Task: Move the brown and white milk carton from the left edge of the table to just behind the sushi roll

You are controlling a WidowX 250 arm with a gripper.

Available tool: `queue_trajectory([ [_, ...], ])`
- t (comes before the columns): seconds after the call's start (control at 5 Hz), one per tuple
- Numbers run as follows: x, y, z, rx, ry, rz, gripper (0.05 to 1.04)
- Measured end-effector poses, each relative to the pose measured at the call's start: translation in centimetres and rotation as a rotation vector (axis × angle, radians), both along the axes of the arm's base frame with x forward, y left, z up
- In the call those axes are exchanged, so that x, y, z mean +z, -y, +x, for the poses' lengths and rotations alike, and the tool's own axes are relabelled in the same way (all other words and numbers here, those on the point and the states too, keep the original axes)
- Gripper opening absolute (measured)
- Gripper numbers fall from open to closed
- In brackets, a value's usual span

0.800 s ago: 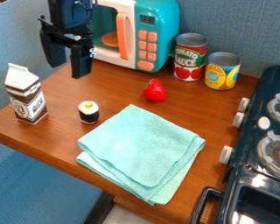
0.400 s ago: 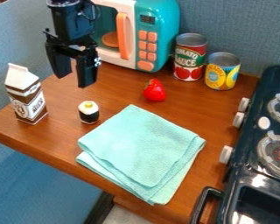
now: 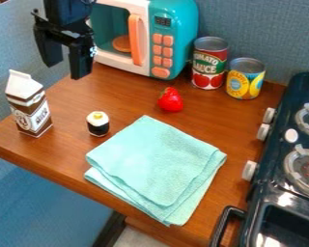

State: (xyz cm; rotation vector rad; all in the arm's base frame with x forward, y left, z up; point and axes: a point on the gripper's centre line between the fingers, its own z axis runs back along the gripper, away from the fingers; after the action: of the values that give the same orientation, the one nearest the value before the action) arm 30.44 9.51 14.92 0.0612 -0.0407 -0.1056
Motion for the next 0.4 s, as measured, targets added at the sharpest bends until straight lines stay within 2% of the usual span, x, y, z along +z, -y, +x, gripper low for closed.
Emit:
queue_trajectory([
  [0.2, 0.9, -0.8, -0.4, -0.025, 0.009, 0.057, 1.001],
  [0.4, 1.8, -2.4, -0.6, 0.004, 0.025, 0.063, 1.001],
])
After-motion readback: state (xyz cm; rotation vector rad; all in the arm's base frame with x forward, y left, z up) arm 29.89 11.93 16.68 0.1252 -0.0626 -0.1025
